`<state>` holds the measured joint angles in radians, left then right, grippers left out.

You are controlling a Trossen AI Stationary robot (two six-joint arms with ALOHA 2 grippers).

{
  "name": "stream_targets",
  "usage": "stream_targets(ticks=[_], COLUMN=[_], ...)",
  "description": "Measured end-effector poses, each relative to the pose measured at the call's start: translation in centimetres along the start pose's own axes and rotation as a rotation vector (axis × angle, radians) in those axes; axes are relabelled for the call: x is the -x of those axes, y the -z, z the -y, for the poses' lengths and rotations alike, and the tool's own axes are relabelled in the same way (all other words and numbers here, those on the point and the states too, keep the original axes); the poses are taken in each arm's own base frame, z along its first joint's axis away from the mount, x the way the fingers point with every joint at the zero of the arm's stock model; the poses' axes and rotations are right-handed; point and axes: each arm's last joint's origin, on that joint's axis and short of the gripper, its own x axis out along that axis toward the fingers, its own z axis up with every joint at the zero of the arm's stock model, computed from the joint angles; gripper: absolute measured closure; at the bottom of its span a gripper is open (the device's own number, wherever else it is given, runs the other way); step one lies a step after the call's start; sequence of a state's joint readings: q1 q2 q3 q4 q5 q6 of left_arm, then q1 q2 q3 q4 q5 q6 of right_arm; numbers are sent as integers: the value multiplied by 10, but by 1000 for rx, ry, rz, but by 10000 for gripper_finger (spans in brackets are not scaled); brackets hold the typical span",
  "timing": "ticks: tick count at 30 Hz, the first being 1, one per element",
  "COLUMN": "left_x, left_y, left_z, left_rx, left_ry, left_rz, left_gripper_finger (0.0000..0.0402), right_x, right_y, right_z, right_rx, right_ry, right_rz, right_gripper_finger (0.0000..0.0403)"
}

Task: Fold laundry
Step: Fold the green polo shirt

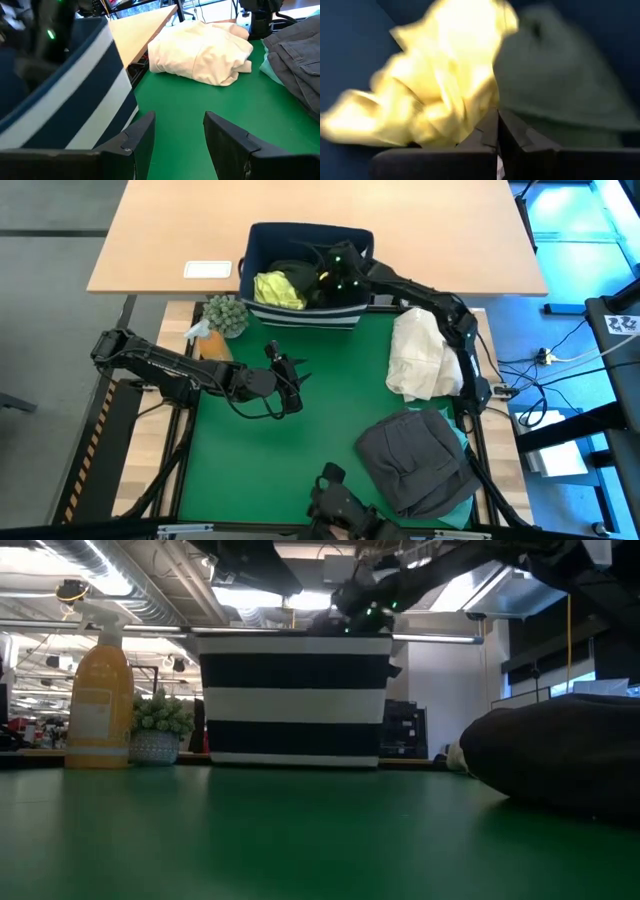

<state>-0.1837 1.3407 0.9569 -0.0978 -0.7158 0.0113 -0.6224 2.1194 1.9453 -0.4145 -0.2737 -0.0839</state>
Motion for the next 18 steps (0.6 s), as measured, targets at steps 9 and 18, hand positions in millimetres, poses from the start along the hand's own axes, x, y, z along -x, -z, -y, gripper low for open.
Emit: stream_targets(ticks=[9, 18], left_x=[0, 0], left_y=[0, 0], left_z=[0, 0], left_rx=[0, 5], left_ry=[0, 0], left_rz=[0, 0], left_gripper_finger=[239, 239], right_x=[86, 146], right_y=[-54, -78], right_z=[-22, -50], right_rx=[100, 169], right_ry=[-31, 4], right_rz=[234, 354], right_gripper_finger=[402, 402])
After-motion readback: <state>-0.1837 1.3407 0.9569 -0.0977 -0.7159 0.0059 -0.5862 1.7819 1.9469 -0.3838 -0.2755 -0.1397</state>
